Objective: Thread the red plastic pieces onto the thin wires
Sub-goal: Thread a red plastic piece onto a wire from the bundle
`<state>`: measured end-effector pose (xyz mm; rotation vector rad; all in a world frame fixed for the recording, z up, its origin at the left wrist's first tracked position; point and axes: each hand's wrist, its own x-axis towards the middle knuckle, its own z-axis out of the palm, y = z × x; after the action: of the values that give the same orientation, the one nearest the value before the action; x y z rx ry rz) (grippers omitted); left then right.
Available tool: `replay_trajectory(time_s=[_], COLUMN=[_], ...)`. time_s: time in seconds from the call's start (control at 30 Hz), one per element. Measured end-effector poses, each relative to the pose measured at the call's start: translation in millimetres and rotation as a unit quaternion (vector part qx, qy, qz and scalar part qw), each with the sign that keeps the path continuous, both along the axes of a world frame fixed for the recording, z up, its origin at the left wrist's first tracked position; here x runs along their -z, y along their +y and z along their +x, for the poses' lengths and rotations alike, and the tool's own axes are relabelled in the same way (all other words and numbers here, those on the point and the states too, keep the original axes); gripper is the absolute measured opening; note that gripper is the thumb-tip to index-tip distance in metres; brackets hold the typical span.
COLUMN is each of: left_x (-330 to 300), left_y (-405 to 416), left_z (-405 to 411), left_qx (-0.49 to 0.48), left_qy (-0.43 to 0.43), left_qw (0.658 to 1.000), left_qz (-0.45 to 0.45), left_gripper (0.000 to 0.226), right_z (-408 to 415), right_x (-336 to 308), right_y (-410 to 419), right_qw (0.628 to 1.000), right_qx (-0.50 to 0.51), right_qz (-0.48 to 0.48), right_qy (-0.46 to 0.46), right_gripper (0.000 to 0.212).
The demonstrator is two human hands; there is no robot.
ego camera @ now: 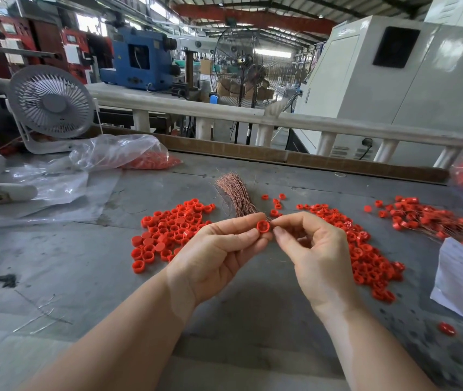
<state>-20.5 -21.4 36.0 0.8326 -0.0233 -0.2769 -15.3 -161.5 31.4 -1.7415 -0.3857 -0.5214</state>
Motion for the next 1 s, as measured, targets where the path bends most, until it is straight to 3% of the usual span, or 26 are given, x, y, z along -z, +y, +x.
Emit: replay_trajectory(time_s=[0.63,1.0], left_x=[0.5,6.9], left_y=[-1.0,-3.1], left_z=[0.8,2.8], left_qx=[0.011,0.021], left_qy=[-0.008,-0.022], left_qw=[1.0,0.999], left_qz=[-0.025,0.019], left_gripper=[0.026,0.019], right_z=[-3.0,-3.2], right_x=[-2.5,-1.3], right_y=[0.5,0.1], right_qw=[1.0,0.999], right_qx=[-0.011,0.005], right_qz=[-0.016,-0.043], right_qy=[-0.008,0.011], right_gripper=[0.027,0.028])
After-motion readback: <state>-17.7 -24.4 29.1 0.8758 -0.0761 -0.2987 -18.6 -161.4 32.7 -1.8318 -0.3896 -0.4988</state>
